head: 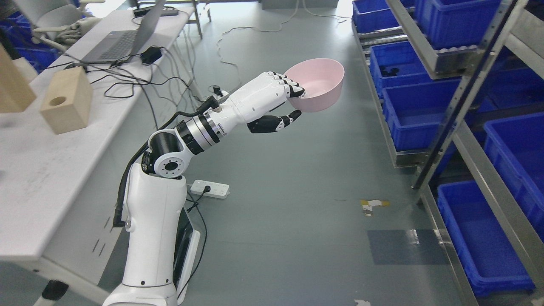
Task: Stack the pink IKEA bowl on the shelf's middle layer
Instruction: 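Hold the bowl raised in the left hand while the robot turns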
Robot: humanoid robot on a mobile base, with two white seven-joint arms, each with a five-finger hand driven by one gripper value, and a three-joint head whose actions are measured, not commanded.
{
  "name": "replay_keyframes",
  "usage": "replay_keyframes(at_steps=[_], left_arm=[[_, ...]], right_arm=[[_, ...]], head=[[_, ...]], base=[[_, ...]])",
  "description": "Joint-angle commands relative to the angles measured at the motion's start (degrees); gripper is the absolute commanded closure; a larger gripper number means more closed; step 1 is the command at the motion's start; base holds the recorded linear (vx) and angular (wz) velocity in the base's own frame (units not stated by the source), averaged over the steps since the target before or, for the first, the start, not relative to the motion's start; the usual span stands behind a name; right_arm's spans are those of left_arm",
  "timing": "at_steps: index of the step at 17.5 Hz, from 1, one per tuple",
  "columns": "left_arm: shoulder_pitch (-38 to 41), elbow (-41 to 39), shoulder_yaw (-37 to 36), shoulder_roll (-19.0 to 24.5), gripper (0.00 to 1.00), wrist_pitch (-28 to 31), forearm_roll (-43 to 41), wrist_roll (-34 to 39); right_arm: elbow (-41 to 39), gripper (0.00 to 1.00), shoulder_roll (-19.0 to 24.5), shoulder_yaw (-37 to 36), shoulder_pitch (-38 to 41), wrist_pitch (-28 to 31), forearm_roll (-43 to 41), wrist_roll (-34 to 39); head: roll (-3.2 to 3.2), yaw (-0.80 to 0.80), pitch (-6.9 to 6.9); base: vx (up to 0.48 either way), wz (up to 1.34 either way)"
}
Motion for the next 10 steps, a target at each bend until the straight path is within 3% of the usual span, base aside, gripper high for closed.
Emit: replay_keyframes(at_steps=[1, 5, 10], left_arm=[[0.1, -0.7, 1.2, 1.0, 0.97, 0.0, 0.1, 0.0], [0.5, -1.1, -1.5, 1.0, 0.97, 0.0, 0.7, -0.1], [0.4, -1.9, -15.6, 1.0, 0.97, 0.0, 2.8, 0.0]], right_arm=[[-1.0, 0.0, -1.0, 0.0, 0.9, 0.0, 0.0, 0.0], [-1.0, 0.0, -1.0, 0.0, 0.9, 0.0, 0.0, 0.0], [-1.0, 0.0, -1.0, 0.0, 0.9, 0.0, 0.0, 0.0]], head=[[0.0, 0.0, 0.0], [0.0, 0.0, 0.0], [0.0, 0.0, 0.0]], base=[[0.061, -0.84], [0.032, -0.98], [0.01, -1.15]])
